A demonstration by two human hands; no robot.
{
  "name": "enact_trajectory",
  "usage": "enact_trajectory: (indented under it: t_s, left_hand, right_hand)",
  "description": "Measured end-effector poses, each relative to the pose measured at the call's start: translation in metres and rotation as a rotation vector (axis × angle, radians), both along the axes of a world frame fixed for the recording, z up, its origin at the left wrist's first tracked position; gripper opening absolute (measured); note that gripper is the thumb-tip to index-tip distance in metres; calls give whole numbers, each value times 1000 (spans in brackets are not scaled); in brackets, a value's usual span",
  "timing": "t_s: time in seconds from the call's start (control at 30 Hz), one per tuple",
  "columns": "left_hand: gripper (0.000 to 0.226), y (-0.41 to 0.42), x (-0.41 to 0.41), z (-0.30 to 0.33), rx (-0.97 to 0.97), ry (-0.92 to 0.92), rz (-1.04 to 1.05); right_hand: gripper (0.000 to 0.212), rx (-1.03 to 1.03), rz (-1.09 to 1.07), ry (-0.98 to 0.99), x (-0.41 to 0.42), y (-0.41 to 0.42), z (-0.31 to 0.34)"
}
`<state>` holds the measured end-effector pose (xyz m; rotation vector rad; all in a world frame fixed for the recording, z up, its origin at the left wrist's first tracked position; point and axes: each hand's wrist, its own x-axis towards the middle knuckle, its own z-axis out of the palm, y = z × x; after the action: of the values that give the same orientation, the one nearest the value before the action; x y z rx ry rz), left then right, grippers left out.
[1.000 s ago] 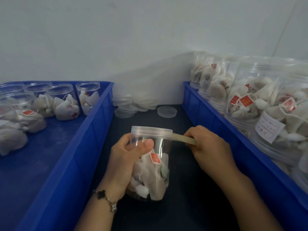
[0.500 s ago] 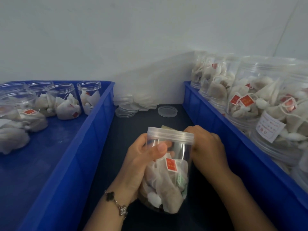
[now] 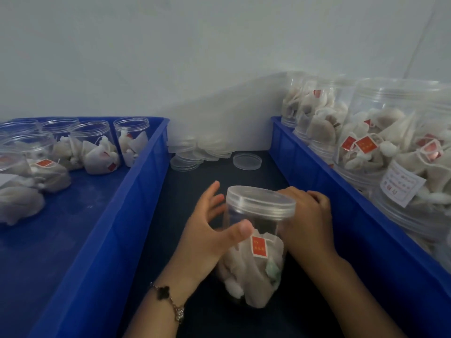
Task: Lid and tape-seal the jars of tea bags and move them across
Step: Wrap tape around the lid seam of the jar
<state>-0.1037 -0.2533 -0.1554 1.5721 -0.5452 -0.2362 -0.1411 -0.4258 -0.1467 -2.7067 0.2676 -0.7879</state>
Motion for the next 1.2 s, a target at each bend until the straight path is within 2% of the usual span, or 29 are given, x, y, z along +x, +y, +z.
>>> enact_trajectory:
  t_s: [0.07,0.13,0.27,0.33,0.37,0.4,0.47,0.5,0.6,0.67,0.7,0.77,0.8,0.83,0.93,1.03,1.13,1.2]
  left_hand:
    - [94,2,2,3,-128,0,141]
    - [80,4,3,6,-175,-47,245]
    - [62,3,-7,16,-71,-168,285]
    - [55,-2,-15,16,70,-277,306]
    - [64,-7,-20,16,160,-340,320]
    - [83,-12,-25,16,232,-382,334]
    - [121,-20,-32,15,299,-366,398]
    - [126,-22,-31,14,289,-337,442]
    - [123,-18,-22,9,211,-244,565]
    - [119,-12,-13,8,123,-222,580]
    - [117,-7,-8,8,62,-184,573]
    - [110,1,2,9,-54,-76,567]
    - [105,4,6,8,-95,-34,566]
    - [101,7,10,5,-125,-9,569]
    - [104,10,14,2,-171,21,574]
    - [109,9,11,6,-171,-3,559]
    - [110,8,10,8,-125,-44,522]
    - [108,10,9,9,-97,-64,499]
  right_hand:
    - [10,-71,-22,44,2,3,-4]
    - [17,-106,-39,64,4,6,-7]
    - [16,-102,-69,50,5,6,-6]
    - [15,-98,-83,30,3,8,-4]
    - [13,-105,-91,32,2,11,-2]
    - [11,-116,-98,45,1,13,0]
    - [6,-138,-110,72,-2,19,2]
    - [6,-149,-116,77,-3,23,3]
    - [10,-163,-112,29,-6,32,7]
    - [13,-87,-52,62,-6,30,10]
    - [22,5,21,112,-6,26,12]
    - [59,316,233,263,-8,21,20]
    - [71,435,335,313,-10,18,24]
    - [73,501,425,327,-11,16,26]
    - [71,594,518,253,-14,10,27]
    - [60,582,439,135,-14,3,29]
    - [45,458,347,37,-15,-2,29]
    - [46,384,282,17,-15,-5,27]
